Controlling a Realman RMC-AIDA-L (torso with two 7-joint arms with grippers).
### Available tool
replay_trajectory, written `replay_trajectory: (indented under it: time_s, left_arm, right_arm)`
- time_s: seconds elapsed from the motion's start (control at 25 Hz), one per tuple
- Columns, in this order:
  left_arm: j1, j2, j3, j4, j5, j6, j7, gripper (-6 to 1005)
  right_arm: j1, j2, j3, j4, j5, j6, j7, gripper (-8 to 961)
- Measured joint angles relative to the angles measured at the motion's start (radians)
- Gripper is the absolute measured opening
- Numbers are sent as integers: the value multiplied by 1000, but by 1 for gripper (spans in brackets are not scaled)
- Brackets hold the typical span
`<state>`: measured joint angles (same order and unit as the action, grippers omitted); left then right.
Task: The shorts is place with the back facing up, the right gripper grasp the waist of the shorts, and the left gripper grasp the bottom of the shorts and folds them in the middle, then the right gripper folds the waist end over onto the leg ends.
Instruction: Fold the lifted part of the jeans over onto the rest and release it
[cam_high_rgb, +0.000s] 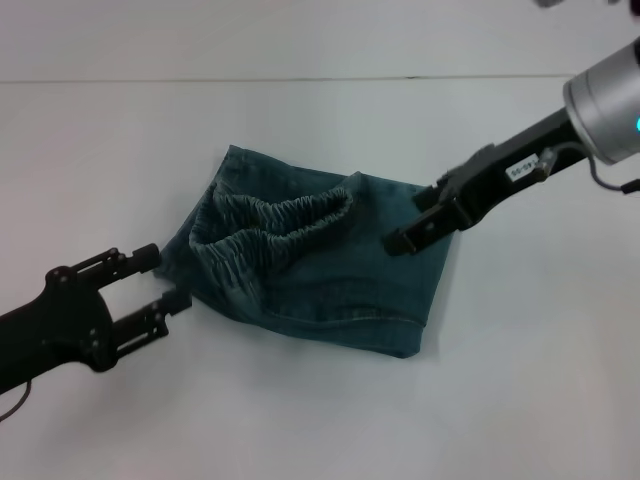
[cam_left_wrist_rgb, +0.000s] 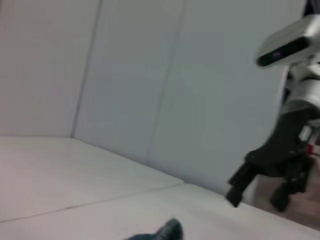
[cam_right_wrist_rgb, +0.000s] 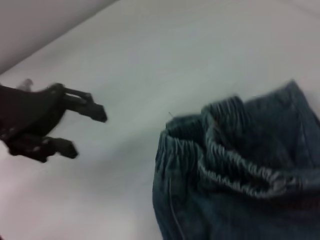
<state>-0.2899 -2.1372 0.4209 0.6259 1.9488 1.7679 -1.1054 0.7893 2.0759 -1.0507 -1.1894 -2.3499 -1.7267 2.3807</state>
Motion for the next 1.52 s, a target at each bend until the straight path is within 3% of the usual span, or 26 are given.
replay_trajectory:
  time_s: [0.2,0.4,0.6,0.84,1.24,1.52]
  left_arm:
    - [1,0,2,35,69,63,13,647]
    - [-2,0,2,38,94,65,19,816]
    - [0,-1,0,41,96,63,19,893]
    - [-10,-4,2,41,97,61,19,891]
    - [-20,-11,2,41,98,56,18,892]
    - [-25,-13,3,41,97,55,14,893]
  right_arm:
    - [50,-4,-2,163,-35,43,2,924]
    - [71,6,-5,250,-35,119,-71,924]
    - [88,9,-3,386,15,230,-194,924]
    - [132,9,-4,561,58,366,-341,924]
    - [159,10,-1,654,194,500,-588,924]
    - [241,10,-7,738,218,608,-723,924]
